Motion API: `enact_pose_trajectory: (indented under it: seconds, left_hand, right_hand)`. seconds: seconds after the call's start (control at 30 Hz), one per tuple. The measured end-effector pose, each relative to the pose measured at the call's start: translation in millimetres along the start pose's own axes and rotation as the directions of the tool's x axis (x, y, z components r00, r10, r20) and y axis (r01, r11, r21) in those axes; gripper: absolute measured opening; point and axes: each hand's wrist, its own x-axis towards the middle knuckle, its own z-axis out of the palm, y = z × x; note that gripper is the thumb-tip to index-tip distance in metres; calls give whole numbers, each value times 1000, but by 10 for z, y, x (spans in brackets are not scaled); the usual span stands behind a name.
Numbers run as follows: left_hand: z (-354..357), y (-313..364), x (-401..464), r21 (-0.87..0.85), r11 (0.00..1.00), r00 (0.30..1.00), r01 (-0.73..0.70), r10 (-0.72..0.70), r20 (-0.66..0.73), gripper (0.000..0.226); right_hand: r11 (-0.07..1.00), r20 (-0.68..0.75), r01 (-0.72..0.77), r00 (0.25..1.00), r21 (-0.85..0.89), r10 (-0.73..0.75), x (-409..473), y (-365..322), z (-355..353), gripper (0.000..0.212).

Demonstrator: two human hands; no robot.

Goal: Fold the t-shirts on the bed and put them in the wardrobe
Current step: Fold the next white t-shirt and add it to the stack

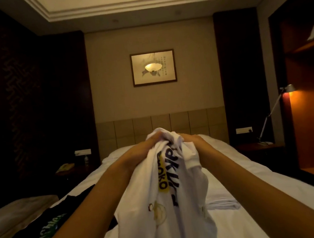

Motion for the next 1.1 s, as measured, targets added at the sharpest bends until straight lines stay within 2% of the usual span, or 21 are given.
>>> enact_pose_trajectory:
  seconds: [0.07,0.13,0.2,0.27,0.33,0.4,0.57,0.63,0.7,0.77,0.8,0.87,0.93,1.0,1.1]
  left_hand:
    - [-117,138,42,-25,999,992,-42,39,-117,46]
    - [-187,312,29,-66,998,971,19,-34,-236,44]
    - [-218,382,43,-98,995,957,-22,-7,-291,30]
    - [-183,453,27,-91,995,931,-33,-2,-366,21]
    - [-181,468,-20,-178,984,932,-30,-37,-360,20]
    - [-241,424,-6,-248,968,939,-29,-59,-339,26]
    - [-427,330,-60,-292,956,941,22,-118,-318,61]
    - [-518,270,-100,-265,962,936,60,-146,-320,65]
    - [-588,213,-160,-194,978,915,74,-144,-378,63]
    - [-677,134,-178,-121,990,883,77,-124,-452,63]
    - [-691,108,-196,-94,992,880,86,-120,-460,62]
    - [-674,64,-227,-76,989,881,123,-145,-450,62]
    - [-645,19,-209,-21,984,840,176,-162,-517,68]
    - [-605,-4,-185,105,969,812,226,-128,-570,71]
    - [-525,9,-142,225,948,836,227,-71,-544,73]
  right_hand:
    - [997,87,-44,995,60,39,7,64,-22,44]
    - [987,202,-107,976,123,81,-8,120,-24,64]
    - [969,319,-143,945,200,73,-18,204,-20,74]
    - [963,403,-135,915,234,30,-78,267,-4,74]
    - [950,440,-119,898,290,-22,-118,283,54,68]
    - [949,420,-63,904,310,-77,-132,273,122,59]
    - [989,279,76,954,128,-109,-78,181,93,42]
    - [986,227,106,964,132,-134,-62,102,14,32]
    - [990,204,132,969,58,-141,-57,-13,-48,35]
    - [984,227,166,963,-62,-148,-36,-129,-78,47]
    - [973,250,194,955,-124,-159,-16,-178,-82,47]
    - [942,290,253,939,-220,-184,24,-267,-64,34]
    - [913,314,300,926,-278,-209,33,-375,-22,24]
    - [884,345,332,914,-329,-215,48,-477,4,22]
    - [863,408,340,896,-374,-177,58,-588,27,28]
